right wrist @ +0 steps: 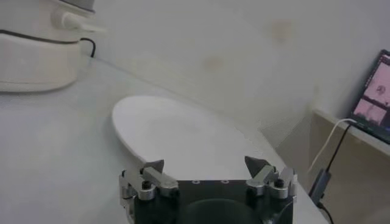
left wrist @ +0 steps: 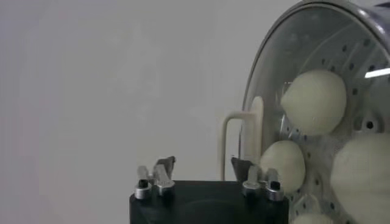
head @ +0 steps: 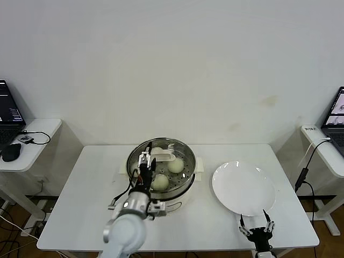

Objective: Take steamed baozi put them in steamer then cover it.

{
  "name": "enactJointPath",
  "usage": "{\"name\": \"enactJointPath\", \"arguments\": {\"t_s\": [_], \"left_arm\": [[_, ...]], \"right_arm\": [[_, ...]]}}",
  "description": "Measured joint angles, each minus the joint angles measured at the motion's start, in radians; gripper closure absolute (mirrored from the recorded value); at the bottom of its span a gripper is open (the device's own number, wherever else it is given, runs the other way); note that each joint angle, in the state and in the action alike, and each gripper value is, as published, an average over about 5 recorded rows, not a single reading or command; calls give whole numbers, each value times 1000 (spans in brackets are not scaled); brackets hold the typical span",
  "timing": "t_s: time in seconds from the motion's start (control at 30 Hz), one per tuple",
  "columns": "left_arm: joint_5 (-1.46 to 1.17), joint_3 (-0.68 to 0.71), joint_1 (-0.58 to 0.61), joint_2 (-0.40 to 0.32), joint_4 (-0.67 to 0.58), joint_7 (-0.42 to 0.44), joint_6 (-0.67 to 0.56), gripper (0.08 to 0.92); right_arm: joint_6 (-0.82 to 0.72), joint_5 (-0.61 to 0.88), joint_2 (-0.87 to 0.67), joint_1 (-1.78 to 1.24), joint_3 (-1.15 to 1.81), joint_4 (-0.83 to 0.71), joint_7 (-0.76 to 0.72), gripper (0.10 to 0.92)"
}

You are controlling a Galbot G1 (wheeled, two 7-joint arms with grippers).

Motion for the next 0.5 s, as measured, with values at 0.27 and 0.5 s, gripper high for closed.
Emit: {"name": "enactJointPath", "arguments": {"t_s": [0.27, 0.5], "left_arm": [[-286, -116, 217, 103, -161, -95, -60, 177], [-740, -321, 423, 130, -169, -220, -252, 177]], "right_arm": [[8, 14, -8, -6, -1, 1, -12, 203], [25, 44, -21, -25, -16, 18, -29, 203]]}}
